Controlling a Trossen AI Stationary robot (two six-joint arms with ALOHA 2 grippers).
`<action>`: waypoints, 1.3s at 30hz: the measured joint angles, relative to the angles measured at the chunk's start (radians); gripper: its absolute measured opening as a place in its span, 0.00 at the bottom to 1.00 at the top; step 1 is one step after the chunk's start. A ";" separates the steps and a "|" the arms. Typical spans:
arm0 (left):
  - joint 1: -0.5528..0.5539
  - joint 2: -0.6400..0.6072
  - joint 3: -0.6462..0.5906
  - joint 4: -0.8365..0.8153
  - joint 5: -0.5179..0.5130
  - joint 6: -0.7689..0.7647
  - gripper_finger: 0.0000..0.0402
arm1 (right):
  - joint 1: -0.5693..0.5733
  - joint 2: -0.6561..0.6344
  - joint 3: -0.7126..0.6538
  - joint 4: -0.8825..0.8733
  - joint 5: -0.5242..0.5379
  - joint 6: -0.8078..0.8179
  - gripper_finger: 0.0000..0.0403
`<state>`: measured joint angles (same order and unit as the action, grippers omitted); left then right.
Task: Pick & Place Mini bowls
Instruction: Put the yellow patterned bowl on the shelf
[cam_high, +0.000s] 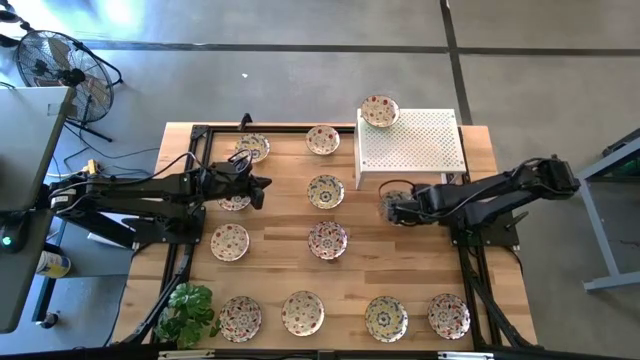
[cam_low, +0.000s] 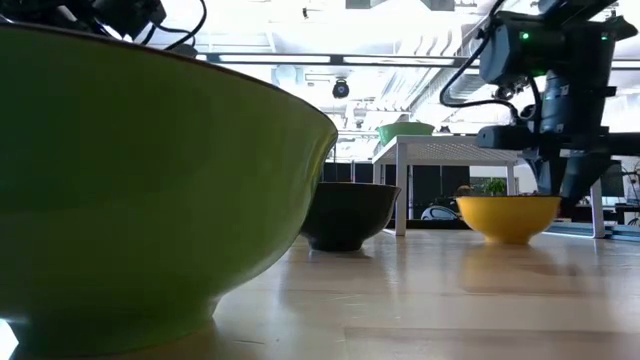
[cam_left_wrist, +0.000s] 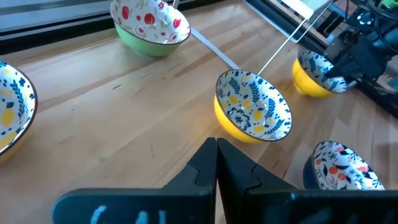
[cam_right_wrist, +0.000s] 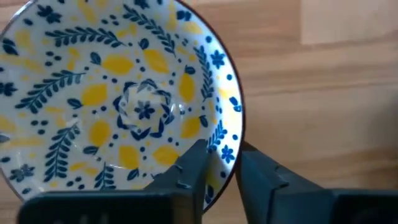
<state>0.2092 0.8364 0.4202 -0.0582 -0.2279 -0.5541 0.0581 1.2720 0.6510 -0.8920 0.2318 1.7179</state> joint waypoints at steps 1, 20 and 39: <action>0.000 0.000 0.000 0.000 0.000 0.000 0.00 | -0.003 0.000 0.000 0.007 0.004 -0.013 0.14; 0.000 0.000 0.000 0.000 -0.003 -0.001 0.00 | -0.025 -0.100 0.000 0.040 -0.239 -0.338 0.03; 0.000 0.000 -0.001 0.002 0.063 0.054 0.00 | -0.040 -0.100 0.131 -0.071 -0.260 -0.591 0.38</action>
<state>0.2094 0.8364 0.4197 -0.0557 -0.1650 -0.5005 0.0184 1.1718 0.7817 -0.9626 -0.0278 1.1266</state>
